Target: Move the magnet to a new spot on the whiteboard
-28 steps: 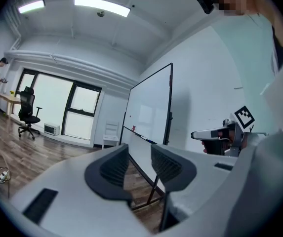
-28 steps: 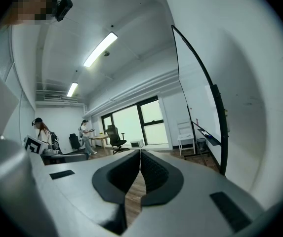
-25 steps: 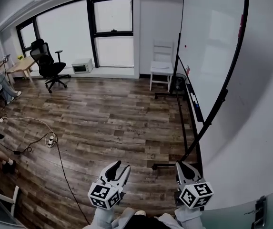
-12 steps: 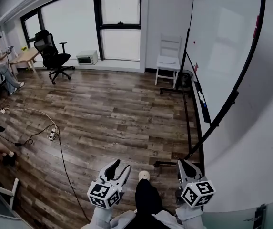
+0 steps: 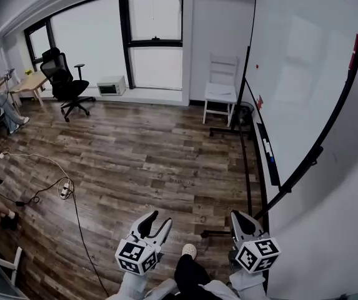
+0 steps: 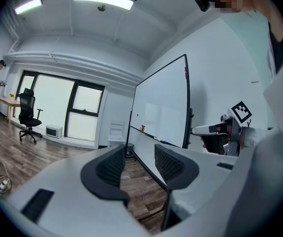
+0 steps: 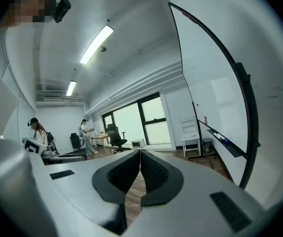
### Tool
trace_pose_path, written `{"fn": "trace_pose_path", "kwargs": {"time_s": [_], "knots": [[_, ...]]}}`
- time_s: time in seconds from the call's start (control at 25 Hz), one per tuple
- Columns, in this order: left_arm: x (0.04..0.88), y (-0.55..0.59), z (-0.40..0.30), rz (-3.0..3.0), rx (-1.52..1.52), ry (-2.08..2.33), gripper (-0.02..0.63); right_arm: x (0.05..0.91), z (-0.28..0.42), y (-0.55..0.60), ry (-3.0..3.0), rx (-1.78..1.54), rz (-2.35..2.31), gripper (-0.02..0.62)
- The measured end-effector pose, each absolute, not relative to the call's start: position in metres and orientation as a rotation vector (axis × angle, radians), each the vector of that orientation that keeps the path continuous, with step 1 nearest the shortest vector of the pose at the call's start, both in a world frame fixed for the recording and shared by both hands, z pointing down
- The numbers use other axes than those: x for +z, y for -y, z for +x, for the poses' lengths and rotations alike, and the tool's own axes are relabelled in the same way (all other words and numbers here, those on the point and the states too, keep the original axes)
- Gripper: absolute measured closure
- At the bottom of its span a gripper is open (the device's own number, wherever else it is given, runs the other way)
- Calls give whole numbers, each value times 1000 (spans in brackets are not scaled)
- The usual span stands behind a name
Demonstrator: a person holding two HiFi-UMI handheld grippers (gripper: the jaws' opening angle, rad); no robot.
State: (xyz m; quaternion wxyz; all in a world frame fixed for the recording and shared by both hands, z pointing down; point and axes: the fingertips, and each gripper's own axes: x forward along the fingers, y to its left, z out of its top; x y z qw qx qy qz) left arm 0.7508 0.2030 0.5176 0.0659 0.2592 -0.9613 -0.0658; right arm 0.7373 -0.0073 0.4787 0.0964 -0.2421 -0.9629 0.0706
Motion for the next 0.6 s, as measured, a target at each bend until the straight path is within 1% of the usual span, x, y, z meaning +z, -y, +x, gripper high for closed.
{"fn": "trace_pose_path", "kwargs": {"time_s": [0.36,0.6], "knots": [[508,-204,641,812,-167,2897,422,476,637,13,2855,211,-677,569],[508,-203,582,833,-178,2887,422,480,581,18,2848,215,-646,568]]}}
